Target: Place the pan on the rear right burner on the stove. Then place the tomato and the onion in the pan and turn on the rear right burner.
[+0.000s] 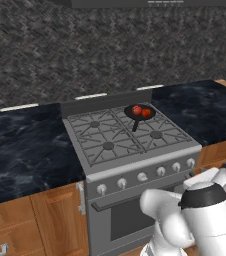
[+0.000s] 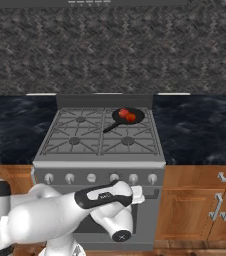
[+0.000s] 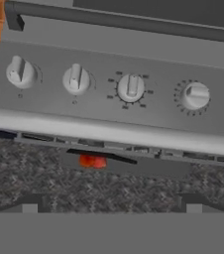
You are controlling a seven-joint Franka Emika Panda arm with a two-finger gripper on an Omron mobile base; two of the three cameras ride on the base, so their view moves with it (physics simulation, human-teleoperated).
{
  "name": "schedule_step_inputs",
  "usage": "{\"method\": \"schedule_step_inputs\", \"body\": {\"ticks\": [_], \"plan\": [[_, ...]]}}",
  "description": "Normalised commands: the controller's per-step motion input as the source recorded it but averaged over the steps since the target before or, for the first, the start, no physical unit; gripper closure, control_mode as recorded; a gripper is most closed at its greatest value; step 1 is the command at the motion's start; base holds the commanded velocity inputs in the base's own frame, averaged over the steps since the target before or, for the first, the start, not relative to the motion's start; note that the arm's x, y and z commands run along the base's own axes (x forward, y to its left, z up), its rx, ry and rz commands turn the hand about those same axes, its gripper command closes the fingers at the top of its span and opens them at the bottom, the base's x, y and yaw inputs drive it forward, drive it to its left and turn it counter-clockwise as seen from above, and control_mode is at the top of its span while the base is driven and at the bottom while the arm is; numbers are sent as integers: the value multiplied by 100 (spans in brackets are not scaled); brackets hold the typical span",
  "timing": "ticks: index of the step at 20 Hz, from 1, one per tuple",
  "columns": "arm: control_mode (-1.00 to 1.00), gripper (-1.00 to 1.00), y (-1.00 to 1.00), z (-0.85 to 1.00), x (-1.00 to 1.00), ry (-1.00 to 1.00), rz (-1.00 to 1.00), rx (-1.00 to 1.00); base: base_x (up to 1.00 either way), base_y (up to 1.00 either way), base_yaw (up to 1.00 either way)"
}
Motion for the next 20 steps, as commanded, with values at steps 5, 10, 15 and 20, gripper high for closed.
{"method": "schedule_step_inputs", "body": {"ticks": [5, 10, 15, 20], "plan": [[-100, -100, 0, -16, 14, 4, -2, 0, 0, 0, 0], [-100, -100, 0, -11, 13, 3, -2, 0, 0, 0, 0], [-100, -100, 0, -13, 13, 2, -2, 0, 0, 0, 0], [-100, -100, 0, -9, 11, 1, -1, 0, 0, 0, 0]]}}
